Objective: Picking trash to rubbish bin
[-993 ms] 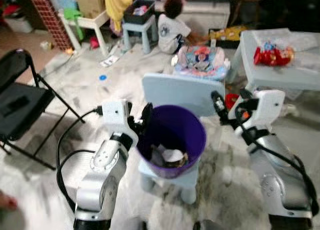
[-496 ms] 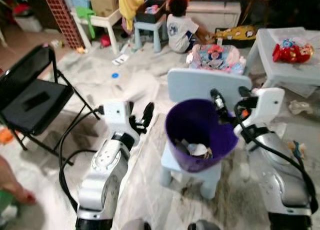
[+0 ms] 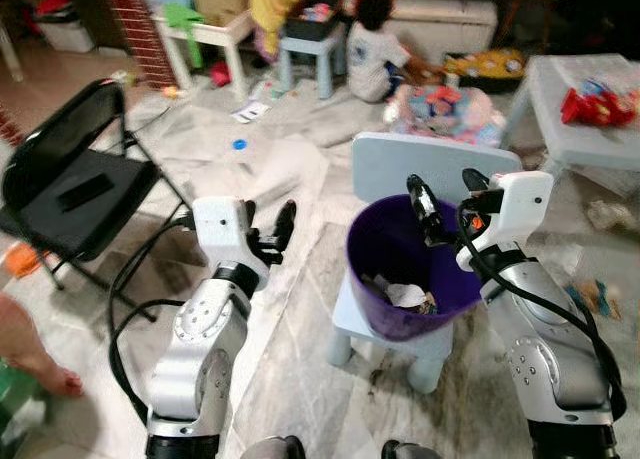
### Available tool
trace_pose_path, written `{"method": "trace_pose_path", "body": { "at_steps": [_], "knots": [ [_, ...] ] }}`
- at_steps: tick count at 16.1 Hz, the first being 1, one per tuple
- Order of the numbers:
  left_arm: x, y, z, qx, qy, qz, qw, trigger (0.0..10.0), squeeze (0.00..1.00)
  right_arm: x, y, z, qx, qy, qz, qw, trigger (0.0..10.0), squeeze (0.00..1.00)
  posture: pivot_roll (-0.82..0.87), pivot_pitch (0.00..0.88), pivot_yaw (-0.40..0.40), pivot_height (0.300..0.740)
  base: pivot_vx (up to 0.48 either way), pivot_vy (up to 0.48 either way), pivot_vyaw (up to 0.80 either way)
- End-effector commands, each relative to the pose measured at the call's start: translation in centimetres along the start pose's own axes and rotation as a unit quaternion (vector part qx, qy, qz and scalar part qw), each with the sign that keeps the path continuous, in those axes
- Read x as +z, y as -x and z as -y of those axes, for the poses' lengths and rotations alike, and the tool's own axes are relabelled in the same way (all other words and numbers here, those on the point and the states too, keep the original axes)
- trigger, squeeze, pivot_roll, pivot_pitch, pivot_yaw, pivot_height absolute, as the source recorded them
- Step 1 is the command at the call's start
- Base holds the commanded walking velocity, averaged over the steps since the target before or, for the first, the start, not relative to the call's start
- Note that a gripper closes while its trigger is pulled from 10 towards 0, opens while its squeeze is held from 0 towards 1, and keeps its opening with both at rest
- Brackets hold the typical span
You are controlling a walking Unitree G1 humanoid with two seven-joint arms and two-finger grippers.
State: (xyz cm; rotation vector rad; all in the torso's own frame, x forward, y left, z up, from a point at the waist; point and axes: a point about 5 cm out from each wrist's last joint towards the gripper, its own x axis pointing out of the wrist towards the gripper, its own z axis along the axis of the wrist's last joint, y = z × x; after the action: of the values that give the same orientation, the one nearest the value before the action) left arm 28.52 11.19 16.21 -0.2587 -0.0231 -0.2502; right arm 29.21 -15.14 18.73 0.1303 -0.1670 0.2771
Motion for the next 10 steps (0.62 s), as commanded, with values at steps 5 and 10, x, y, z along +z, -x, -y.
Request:
{"method": "trace_pose_path", "body": {
  "at_steps": [5, 10],
  "knots": [
    [0.27, -0.46, -0.08, -0.003, 0.006, 0.007, 1.000, 10.0, 0.00, 0.31, 0.17, 0.18, -0.005, 0.003, 0.000, 1.000, 10.0, 0.58, -0.05, 0.154, 0.033, 0.740, 0.000, 0.000, -0.80],
    [0.73, -0.85, -0.29, -0.007, 0.003, 0.014, 1.000, 10.0, 0.00, 0.33, 0.30, 0.20, -0.008, 0.003, -0.001, 1.000, 10.0, 0.58, -0.05, 0.159, 0.038, 0.740, 0.000, 0.000, -0.80]
  ]
}}
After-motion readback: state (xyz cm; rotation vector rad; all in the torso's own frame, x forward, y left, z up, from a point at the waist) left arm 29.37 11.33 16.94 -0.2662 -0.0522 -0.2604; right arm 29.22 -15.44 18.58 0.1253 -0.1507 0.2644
